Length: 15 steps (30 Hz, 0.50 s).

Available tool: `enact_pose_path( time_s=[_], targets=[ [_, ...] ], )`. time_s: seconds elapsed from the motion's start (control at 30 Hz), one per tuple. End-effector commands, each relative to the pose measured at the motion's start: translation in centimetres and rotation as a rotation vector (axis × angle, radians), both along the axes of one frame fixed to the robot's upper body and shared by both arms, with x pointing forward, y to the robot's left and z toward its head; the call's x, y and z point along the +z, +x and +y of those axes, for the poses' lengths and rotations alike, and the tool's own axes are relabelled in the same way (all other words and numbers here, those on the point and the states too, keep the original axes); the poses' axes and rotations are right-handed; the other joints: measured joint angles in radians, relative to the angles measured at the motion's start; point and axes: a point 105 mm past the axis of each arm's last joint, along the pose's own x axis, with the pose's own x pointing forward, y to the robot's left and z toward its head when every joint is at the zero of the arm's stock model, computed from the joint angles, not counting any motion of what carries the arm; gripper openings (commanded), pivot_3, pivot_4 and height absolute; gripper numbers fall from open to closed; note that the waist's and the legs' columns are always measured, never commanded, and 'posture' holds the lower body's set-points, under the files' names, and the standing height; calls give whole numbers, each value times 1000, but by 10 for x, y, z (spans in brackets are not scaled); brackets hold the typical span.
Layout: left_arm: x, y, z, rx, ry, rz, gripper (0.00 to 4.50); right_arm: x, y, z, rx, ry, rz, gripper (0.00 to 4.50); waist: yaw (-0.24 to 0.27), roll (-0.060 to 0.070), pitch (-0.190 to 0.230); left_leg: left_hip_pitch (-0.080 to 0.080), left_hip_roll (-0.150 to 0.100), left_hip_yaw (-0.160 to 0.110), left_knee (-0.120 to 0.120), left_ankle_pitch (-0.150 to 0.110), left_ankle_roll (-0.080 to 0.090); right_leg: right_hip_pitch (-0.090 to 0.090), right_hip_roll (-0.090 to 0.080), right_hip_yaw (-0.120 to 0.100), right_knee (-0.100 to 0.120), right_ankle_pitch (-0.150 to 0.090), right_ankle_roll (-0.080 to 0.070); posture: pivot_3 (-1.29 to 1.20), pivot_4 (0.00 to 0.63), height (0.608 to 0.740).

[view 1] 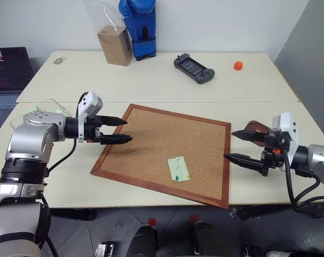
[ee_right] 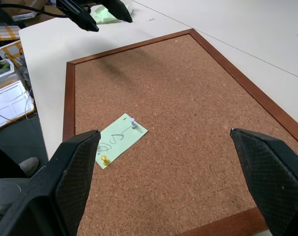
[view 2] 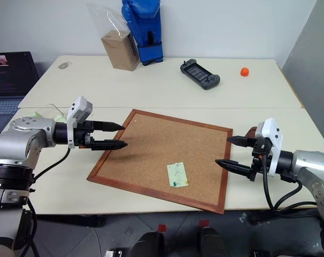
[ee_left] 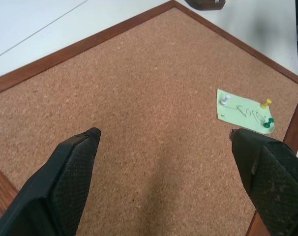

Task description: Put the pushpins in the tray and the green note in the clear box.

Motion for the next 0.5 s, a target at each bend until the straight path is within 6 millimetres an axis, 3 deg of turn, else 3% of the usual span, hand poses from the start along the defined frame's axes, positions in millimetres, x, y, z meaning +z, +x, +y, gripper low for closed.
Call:
enact_pose_path(
  time_s=[0.03,0.5],
  targets=[
    [15,0,6,7,26,-74,4500,9,-4,4,17,-2,-48,4488,0,0,0,0,0,0,0,0,0,0,0,0,0,0,0,0,150,740],
    [17,5,-2,-17,-13,-72,4500,4,-7,11,25,4,-46,4488,0,0,0,0,0,0,0,0,0,0,0,0,1,0,0,0,150,740]
  ],
)
